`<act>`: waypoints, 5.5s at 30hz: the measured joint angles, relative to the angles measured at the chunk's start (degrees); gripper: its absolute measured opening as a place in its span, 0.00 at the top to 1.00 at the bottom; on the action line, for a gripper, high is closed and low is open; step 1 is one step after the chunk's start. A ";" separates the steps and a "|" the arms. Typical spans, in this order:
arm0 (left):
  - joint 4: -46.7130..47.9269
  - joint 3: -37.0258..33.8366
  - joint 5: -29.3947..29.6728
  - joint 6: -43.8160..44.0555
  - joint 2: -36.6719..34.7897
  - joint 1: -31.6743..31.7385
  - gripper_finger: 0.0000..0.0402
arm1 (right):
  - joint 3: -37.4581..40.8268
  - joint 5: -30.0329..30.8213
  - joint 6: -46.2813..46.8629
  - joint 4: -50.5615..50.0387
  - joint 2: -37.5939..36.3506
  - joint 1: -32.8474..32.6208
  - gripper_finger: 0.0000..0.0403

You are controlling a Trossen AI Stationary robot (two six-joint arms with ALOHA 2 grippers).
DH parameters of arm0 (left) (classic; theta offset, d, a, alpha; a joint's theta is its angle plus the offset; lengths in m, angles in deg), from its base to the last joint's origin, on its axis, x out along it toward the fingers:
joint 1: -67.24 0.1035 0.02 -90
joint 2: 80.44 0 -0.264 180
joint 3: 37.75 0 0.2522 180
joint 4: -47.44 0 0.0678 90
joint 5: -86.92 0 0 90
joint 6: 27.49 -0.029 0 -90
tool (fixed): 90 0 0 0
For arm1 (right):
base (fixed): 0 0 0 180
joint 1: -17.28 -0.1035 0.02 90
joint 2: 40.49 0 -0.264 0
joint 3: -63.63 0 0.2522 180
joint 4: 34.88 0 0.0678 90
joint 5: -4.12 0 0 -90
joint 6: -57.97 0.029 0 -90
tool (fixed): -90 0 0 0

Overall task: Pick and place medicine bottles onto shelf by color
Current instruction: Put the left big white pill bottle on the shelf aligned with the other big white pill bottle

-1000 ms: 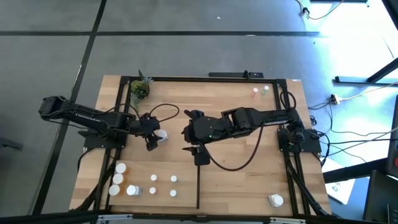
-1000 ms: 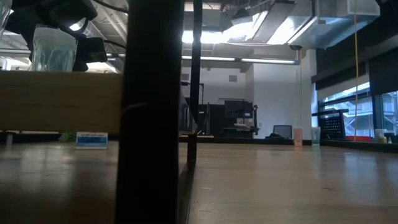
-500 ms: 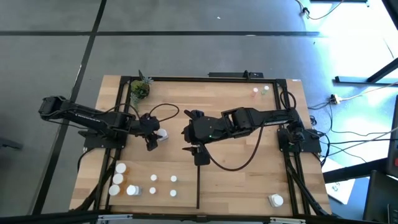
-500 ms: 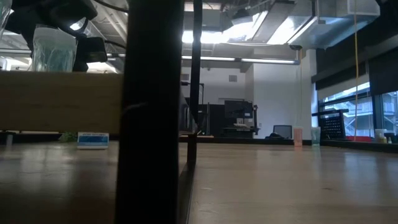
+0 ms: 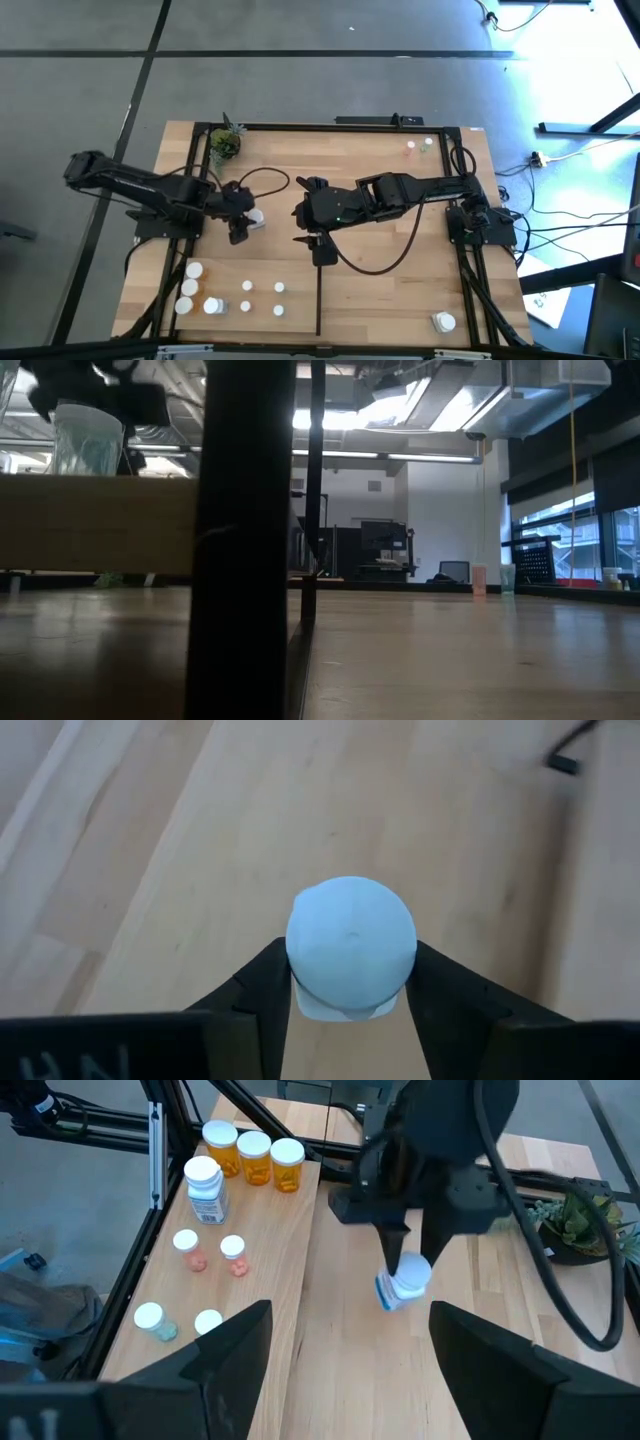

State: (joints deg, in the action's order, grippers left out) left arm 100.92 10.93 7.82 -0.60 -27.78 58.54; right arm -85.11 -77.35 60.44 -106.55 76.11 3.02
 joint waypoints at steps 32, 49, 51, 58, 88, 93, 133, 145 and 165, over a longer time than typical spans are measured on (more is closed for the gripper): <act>14.70 11.45 0.46 30.74 -4.70 -36.62 0.61 | 0.00 -0.04 -0.15 -0.06 0.00 0.00 0.33; 11.70 11.48 8.23 37.49 3.87 -50.33 0.61 | 0.00 -0.02 -0.12 0.39 0.00 0.00 0.33; 10.80 11.48 8.53 37.51 5.64 -51.35 0.61 | 0.00 -0.01 0.03 0.53 0.00 0.02 0.33; 9.76 11.48 10.20 37.68 10.52 -54.52 0.61 | 0.00 0.02 0.03 1.60 0.00 0.48 0.33; 6.08 11.54 10.21 38.72 13.35 -56.27 0.56 | 0.00 1.42 0.07 1.55 0.00 0.57 0.33; 6.06 11.52 10.26 38.50 13.35 -56.27 0.56 | 0.00 1.42 0.07 1.55 0.00 0.57 0.33; 5.64 11.45 10.64 37.00 13.35 -56.19 0.53 | 0.00 1.40 -0.12 1.53 0.00 0.57 0.33; 6.29 11.45 10.82 33.99 13.35 -56.21 0.53 | 0.00 0.80 -2.34 1.40 0.00 0.59 0.33; 7.76 11.45 11.01 33.97 13.33 -56.21 0.54 | 0.00 -8.20 -4.43 1.50 0.00 0.59 0.33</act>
State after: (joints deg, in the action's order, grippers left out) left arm 108.68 22.38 18.83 33.37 -14.45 2.33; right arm -85.11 -85.54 56.01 -105.05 76.11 3.61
